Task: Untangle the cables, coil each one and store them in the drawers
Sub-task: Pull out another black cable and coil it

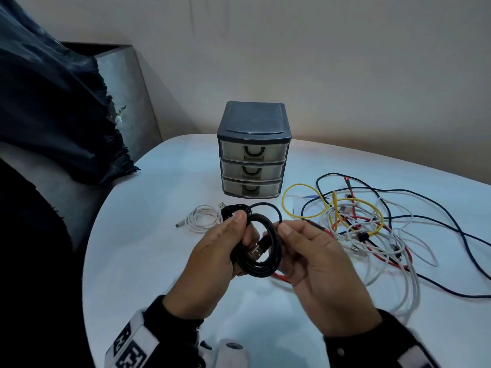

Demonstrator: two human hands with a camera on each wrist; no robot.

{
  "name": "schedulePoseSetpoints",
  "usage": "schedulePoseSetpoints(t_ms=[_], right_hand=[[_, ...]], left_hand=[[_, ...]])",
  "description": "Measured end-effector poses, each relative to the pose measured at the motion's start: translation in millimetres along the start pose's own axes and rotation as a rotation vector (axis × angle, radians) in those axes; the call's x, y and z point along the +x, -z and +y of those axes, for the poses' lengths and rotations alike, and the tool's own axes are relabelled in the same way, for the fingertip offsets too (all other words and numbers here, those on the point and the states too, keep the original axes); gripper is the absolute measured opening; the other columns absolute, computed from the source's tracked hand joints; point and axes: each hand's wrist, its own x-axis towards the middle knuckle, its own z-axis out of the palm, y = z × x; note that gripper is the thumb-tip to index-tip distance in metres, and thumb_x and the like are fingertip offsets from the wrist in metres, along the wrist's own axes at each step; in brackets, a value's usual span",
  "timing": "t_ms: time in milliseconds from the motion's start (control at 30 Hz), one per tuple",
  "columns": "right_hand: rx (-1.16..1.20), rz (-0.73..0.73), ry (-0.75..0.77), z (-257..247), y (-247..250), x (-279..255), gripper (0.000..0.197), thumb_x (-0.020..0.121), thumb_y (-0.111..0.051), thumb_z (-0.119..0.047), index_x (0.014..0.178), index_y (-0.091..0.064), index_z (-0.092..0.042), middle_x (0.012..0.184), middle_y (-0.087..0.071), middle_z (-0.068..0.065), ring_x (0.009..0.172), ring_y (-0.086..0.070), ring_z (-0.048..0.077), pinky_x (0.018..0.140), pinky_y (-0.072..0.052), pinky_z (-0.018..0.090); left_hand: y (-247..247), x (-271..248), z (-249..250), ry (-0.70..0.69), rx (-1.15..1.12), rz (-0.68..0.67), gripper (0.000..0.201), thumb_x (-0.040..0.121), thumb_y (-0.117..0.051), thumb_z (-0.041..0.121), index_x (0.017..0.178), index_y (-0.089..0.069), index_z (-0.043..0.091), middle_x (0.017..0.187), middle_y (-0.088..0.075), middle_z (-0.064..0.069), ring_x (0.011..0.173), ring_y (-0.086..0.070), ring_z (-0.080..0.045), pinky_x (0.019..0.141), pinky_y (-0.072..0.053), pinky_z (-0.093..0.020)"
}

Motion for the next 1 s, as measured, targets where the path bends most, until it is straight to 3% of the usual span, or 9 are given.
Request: schedulePoseSetpoints(t_ms=[100,267,333,433,567,667,800,900,1000], right_hand=[[0.156,-0.084,-0.106,4.7,-4.0,-2.2,0.021,0.076,-0.056,-0.017,0.082,-0.069,-0.002,0.075,-0.069,0.011,0.063,-0.064,0.015,0.061,-0.055,0.026],[0.165,-0.128,-0.254,3.9,-6.7,-10.5,0.03,0.083,-0.052,-0.034,0.075,-0.064,-0.007,0.078,-0.061,0.01,0.072,-0.059,0.021,0.074,-0.041,0.037],[-0.052,-0.101,-0.166,5.9,-8.8,-12.8,0.028,0.082,-0.063,-0.038,0.071,-0.059,-0.012,0.075,-0.056,0.007,0.074,-0.054,0.019,0.072,-0.041,0.033],[-0.549,0.005,0.06,13.1,-6.5,-11.9,0.02,0.087,-0.07,-0.017,0.069,-0.063,-0.012,0.062,-0.056,-0.001,0.06,-0.051,0.01,0.061,-0.042,0.023],[-0.828,0.053,0.284,21.0,2.4,-6.7,0.015,0.088,-0.071,-0.022,0.096,-0.064,-0.032,0.061,-0.062,0.002,0.053,-0.059,0.016,0.057,-0.051,0.036],[-0.918,0.074,0.432,19.1,6.8,-8.7,0.014,0.088,-0.071,-0.024,0.085,-0.058,-0.028,0.06,-0.063,0.001,0.053,-0.061,0.019,0.061,-0.054,0.046],[-0.85,0.084,0.536,4.9,4.8,-17.5,0.022,0.088,-0.07,-0.019,0.07,-0.058,-0.018,0.057,-0.06,0.007,0.049,-0.057,0.028,0.052,-0.048,0.046],[-0.735,0.042,0.489,1.6,0.4,-25.4,0.02,0.087,-0.072,-0.013,0.072,-0.06,-0.018,0.057,-0.061,0.013,0.049,-0.057,0.033,0.049,-0.05,0.045],[-0.762,-0.024,0.293,6.3,4.0,-22.3,0.019,0.085,-0.072,-0.012,0.072,-0.06,-0.018,0.065,-0.067,0.011,0.059,-0.064,0.025,0.051,-0.048,0.031]], left_hand=[[-1.7,-0.8,-0.4,-0.049,0.115,0.054,0.043,0.091,-0.051,0.054,0.073,-0.052,0.014,0.073,-0.045,-0.011,0.07,-0.041,-0.022,0.068,-0.042,-0.033],[-1.1,2.5,-3.3,-0.281,0.451,0.129,0.04,0.093,-0.038,0.045,0.065,-0.042,0.018,0.058,-0.04,0.012,0.055,-0.037,-0.007,0.054,-0.034,-0.018],[-2.6,1.9,-4.8,-0.347,0.585,0.148,0.039,0.096,-0.037,0.043,0.068,-0.045,0.018,0.059,-0.042,0.015,0.056,-0.039,-0.003,0.056,-0.034,-0.016],[-2.2,1.0,-4.8,-0.394,0.641,0.166,0.043,0.1,-0.039,0.043,0.071,-0.046,0.012,0.061,-0.041,0.013,0.058,-0.038,-0.005,0.056,-0.034,-0.015],[2.0,1.3,-7.5,-0.429,0.697,0.204,0.036,0.102,-0.036,0.041,0.072,-0.046,0.023,0.063,-0.045,0.015,0.06,-0.041,-0.005,0.056,-0.035,-0.015],[2.2,3.1,-7.0,-0.429,0.739,0.233,0.037,0.102,-0.034,0.04,0.069,-0.043,0.026,0.063,-0.045,0.015,0.06,-0.039,-0.006,0.056,-0.033,-0.015],[9.0,7.6,-2.9,-0.343,0.692,0.276,0.037,0.1,-0.034,0.04,0.065,-0.042,0.03,0.056,-0.044,0.016,0.056,-0.038,-0.006,0.057,-0.033,-0.019],[10.6,6.9,0.7,-0.263,0.563,0.289,0.042,0.096,-0.034,0.05,0.07,-0.042,0.018,0.061,-0.04,0.007,0.058,-0.038,-0.012,0.058,-0.036,-0.029],[4.2,1.3,3.5,-0.193,0.371,0.261,0.043,0.092,-0.035,0.051,0.075,-0.046,0.012,0.062,-0.043,0.004,0.058,-0.04,-0.011,0.05,-0.037,-0.02]])
